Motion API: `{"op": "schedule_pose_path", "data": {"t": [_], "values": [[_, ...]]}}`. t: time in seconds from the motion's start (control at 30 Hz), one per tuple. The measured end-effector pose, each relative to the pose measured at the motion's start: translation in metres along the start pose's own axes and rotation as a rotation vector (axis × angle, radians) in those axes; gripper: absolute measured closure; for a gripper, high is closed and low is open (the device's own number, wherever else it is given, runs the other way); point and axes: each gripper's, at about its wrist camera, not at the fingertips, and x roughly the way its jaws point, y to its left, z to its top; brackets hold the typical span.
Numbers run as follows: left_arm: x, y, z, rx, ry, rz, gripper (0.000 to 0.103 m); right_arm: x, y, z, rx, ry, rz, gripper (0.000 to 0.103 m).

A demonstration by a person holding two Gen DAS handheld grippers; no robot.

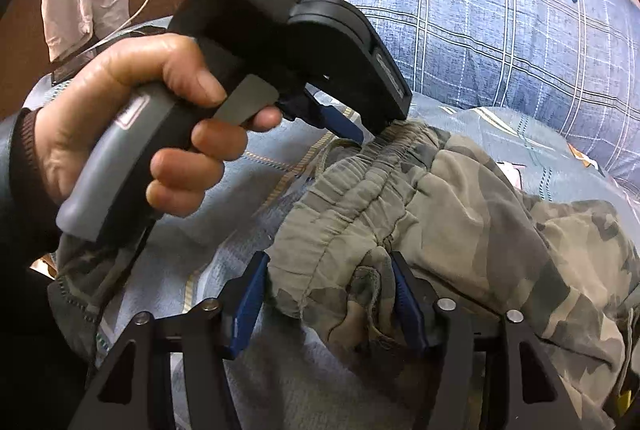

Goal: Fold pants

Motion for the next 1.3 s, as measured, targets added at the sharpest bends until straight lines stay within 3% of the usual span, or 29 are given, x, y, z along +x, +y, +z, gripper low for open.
{"op": "schedule_pose_path", "data": {"t": [0.2, 0.37, 0.43, 0.5, 0.53, 0.6, 0.7, 0.77, 0.8, 0.87, 0.9, 0.93, 1.13, 1.23, 1.3], "values": [[0.001, 0.004, 0.001, 0.012, 0.007, -0.042, 0.068, -0.009, 0.003, -0.001, -0.029, 0.048, 0.03, 0.037], [0.002, -0.008, 0.0, 0.072, 0.008, 0.016, 0.068, -0.001, 0.026, -0.009, -0.188, 0.017, -0.069, 0.032], [0.002, -0.012, -0.001, 0.1, 0.005, 0.042, 0.07, 0.0, 0.023, -0.003, -0.144, 0.021, -0.061, 0.034], [0.001, -0.011, 0.0, 0.09, 0.003, 0.047, 0.074, -0.005, 0.003, 0.008, -0.018, 0.022, 0.009, 0.051], [0.0, -0.008, 0.001, 0.076, 0.004, 0.039, 0.086, -0.01, -0.01, 0.011, 0.058, 0.016, 0.067, 0.053], [-0.002, 0.002, 0.005, 0.006, 0.013, -0.014, 0.097, -0.02, -0.034, 0.015, 0.167, -0.002, 0.138, 0.059], [-0.01, 0.01, 0.006, -0.037, 0.006, -0.047, 0.097, -0.036, -0.052, 0.02, 0.223, -0.039, 0.159, 0.061], [-0.02, 0.013, 0.005, -0.086, 0.005, -0.109, 0.097, -0.043, -0.058, 0.022, 0.24, -0.062, 0.171, 0.061], [-0.025, 0.014, 0.004, -0.114, 0.002, -0.144, 0.096, -0.047, -0.058, 0.022, 0.244, -0.068, 0.178, 0.061], [-0.031, 0.012, 0.001, -0.163, 0.005, -0.219, 0.079, -0.055, -0.056, 0.019, 0.238, -0.074, 0.188, 0.061], [-0.035, 0.012, -0.001, -0.186, 0.006, -0.253, 0.048, -0.056, -0.054, 0.014, 0.226, -0.077, 0.189, 0.061], [-0.037, 0.011, -0.003, -0.208, 0.003, -0.262, 0.026, -0.056, -0.052, 0.012, 0.208, -0.081, 0.187, 0.061], [-0.038, 0.008, -0.023, -0.313, 0.022, -0.277, 0.024, -0.057, -0.039, 0.002, 0.14, -0.111, 0.163, 0.061], [-0.039, 0.01, -0.031, -0.383, 0.032, -0.355, 0.024, -0.064, -0.035, 0.0, 0.128, -0.137, 0.156, 0.061], [-0.05, 0.005, -0.034, -0.394, -0.004, -0.413, 0.024, -0.066, -0.035, -0.002, 0.124, -0.141, 0.152, 0.061]]}}
